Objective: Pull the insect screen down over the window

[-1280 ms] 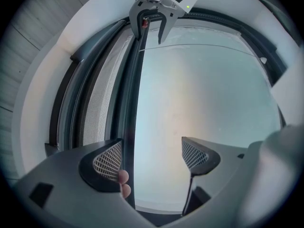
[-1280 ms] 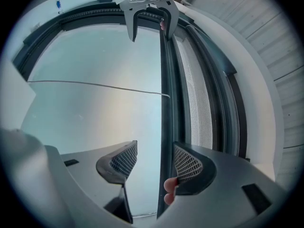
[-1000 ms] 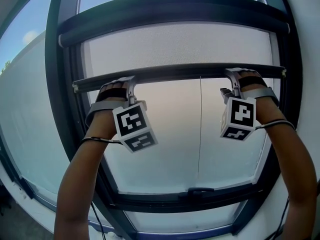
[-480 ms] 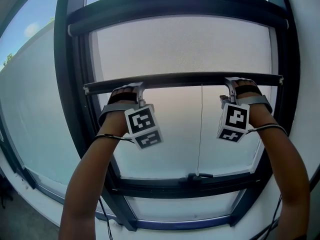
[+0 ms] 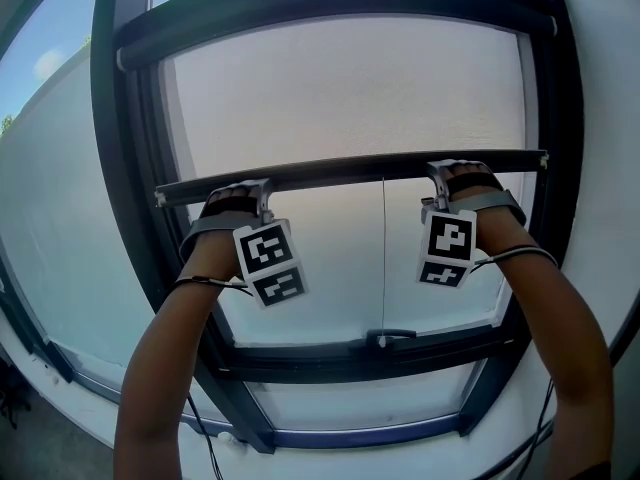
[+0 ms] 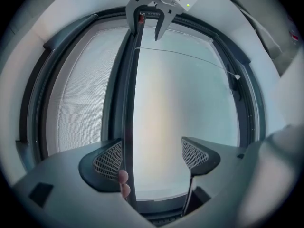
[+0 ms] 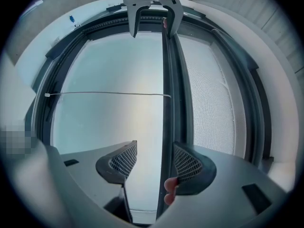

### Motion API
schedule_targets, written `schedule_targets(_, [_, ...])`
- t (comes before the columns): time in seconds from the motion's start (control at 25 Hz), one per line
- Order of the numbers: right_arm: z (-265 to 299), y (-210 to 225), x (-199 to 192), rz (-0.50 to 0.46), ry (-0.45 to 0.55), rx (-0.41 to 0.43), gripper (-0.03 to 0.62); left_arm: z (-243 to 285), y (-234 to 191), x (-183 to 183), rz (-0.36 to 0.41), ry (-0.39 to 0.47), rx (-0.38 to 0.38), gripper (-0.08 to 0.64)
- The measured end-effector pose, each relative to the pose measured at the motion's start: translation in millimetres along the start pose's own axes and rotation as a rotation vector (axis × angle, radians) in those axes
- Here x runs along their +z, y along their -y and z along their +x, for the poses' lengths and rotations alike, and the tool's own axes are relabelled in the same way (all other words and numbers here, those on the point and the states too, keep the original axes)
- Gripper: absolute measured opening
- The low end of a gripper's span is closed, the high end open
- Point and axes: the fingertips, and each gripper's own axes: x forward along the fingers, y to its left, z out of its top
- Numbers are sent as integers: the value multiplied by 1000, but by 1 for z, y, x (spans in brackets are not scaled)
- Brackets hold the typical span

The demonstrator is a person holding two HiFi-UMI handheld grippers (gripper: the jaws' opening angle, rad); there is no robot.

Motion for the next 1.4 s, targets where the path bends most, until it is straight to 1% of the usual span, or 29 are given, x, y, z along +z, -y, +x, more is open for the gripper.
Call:
schedule_targets(0.2, [-4,-13,0,1,-2,54,221,-2,13,1,-7,-6,-43,394])
schedule_targets(0.4, [-12,-22,2,21,8,121,221,-7,25,0,-14,-9,-116,394])
schedule_targets(0.6, [-18,-25,3,21,5,167,221,-12,30,-1,-19,-17,-155,394])
schedule_targets(0.72, [-20,-41,3,9,-1,222,221,-12,48,-1,-14,-26,-208,394])
schedule_targets(0.88, [-21,-72,3,-14,-3,257,221,-10,79,0,0,-31,-248,394])
schedule_targets(1.0, [-20,-83,3,-25,-5,261,221,-7,90,0,8,-33,-248,394])
schedule_targets(1.12, [-19,-87,4,-7,-5,258,221,-5,92,0,16,-37,-212,394])
schedule_targets(1.24, [-14,-86,4,6,-2,215,221,1,90,1,4,-27,-162,394])
schedule_targets(1.4, [-9,-89,3,17,-6,158,221,8,90,3,-5,-21,-126,394])
